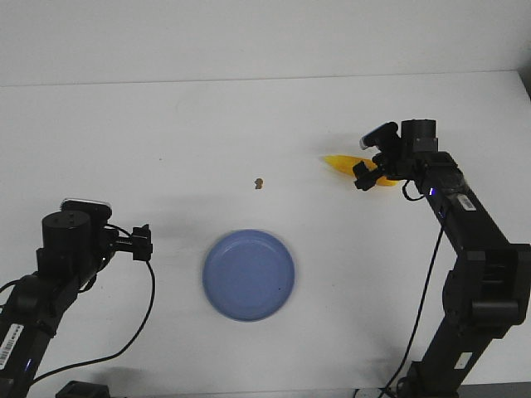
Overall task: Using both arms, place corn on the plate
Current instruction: 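Lift the yellow corn cob with the right gripper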
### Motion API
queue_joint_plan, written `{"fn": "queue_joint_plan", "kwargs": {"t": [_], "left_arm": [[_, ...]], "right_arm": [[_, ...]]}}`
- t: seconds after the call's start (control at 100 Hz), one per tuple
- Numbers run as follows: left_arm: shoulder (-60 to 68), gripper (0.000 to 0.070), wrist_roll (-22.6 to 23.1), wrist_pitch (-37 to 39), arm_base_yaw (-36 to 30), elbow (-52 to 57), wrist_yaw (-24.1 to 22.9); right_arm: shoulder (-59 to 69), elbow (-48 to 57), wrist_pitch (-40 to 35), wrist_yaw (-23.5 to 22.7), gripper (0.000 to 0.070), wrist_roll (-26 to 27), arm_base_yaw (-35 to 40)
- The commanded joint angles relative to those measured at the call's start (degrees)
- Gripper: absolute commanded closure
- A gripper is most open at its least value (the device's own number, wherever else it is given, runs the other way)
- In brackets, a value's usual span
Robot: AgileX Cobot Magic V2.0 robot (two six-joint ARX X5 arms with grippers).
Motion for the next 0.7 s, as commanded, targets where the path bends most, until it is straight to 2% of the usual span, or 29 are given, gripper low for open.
{"fn": "queue_joint_plan", "kwargs": {"t": [0.0,0.43,0.5,0.59,0.69], "left_arm": [[0.5,0.0104,-0.3,0.1,-0.1,0.5,-0.3],[0.5,0.0104,-1.2,0.1,-0.1,0.5,-0.3],[0.5,0.0104,-1.2,0.1,-0.1,0.5,-0.3],[0.5,0.0104,-1.2,0.1,-0.1,0.5,-0.3],[0.5,0.0104,-1.2,0.1,-0.1,0.5,-0.3]], "right_arm": [[2.6,1.4,0.5,-0.4,0.0205,0.9,-0.2],[6.7,1.4,0.2,-0.6,0.021,1.5,-0.4],[6.8,1.4,0.1,-0.6,0.0263,1.5,-0.4],[6.8,1.4,0.1,-0.1,0.0395,1.5,-0.4],[6.8,1.4,-0.3,0.3,0.0409,1.5,-0.4]]}}
